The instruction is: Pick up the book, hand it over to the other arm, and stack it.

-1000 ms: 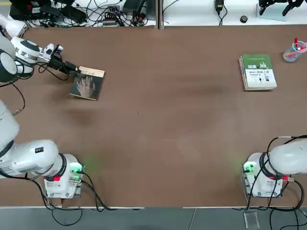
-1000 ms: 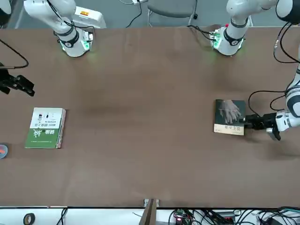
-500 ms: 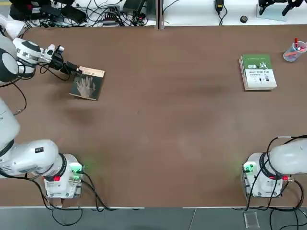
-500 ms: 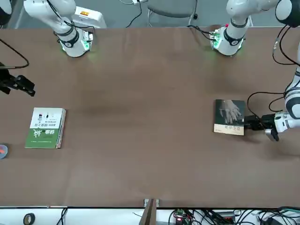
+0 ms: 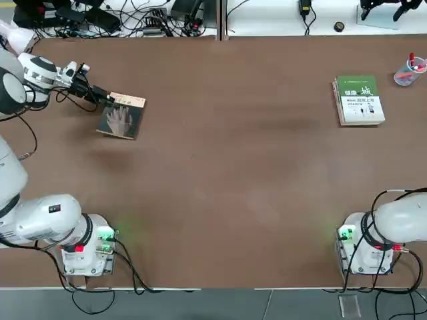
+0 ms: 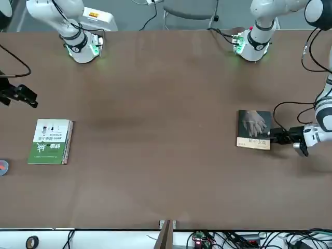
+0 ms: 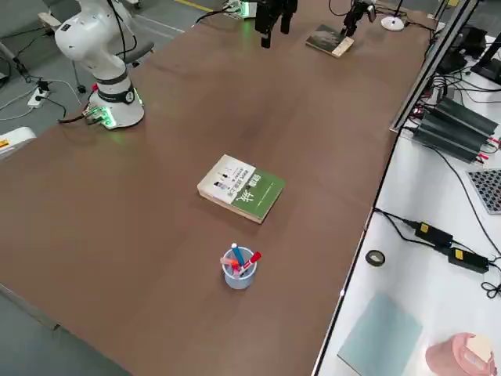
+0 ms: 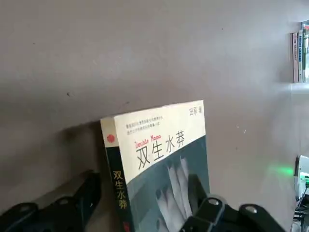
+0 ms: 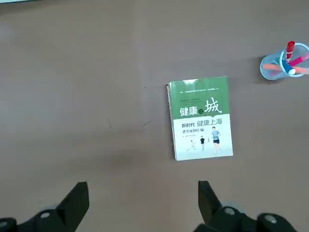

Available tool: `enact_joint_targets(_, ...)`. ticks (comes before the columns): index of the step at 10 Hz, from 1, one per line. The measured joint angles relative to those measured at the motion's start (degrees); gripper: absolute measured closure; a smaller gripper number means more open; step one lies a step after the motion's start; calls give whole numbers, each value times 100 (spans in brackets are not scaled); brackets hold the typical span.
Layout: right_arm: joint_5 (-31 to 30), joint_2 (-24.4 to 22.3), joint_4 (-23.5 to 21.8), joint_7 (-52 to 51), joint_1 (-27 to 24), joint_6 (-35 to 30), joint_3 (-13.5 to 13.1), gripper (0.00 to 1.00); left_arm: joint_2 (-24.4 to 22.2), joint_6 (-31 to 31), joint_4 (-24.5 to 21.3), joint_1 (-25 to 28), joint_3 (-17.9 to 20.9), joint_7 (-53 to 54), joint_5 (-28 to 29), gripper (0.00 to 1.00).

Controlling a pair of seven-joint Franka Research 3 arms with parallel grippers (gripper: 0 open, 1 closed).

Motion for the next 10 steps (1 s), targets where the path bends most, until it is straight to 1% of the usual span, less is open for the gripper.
enact_joint_targets(2, -2, 19, -2, 0, -1, 22, -1, 0, 9, -1, 0, 0, -36, 0, -1, 25)
enact_joint_targets(4, -4, 38, -2, 2, -3, 24, -5, 0, 17, -1, 0, 0, -53, 0, -2, 34)
enact_joint_targets(7, -6, 42, 2, 6, -3, 33, -6, 0, 31, -2, 0, 1, -53, 0, -2, 37)
enact_joint_targets(8, -8, 42, 7, 6, -5, 35, -7, 0, 41, -2, 0, 1, -54, 0, -2, 40)
enact_joint_targets(9, -11, 41, 16, 8, -14, 38, -9, 0, 51, -2, 0, 1, -53, 0, -2, 40)
enact_joint_targets(10, -13, 41, 28, 9, -34, 41, -13, 0, 58, -2, 0, 1, -54, 1, -2, 42)
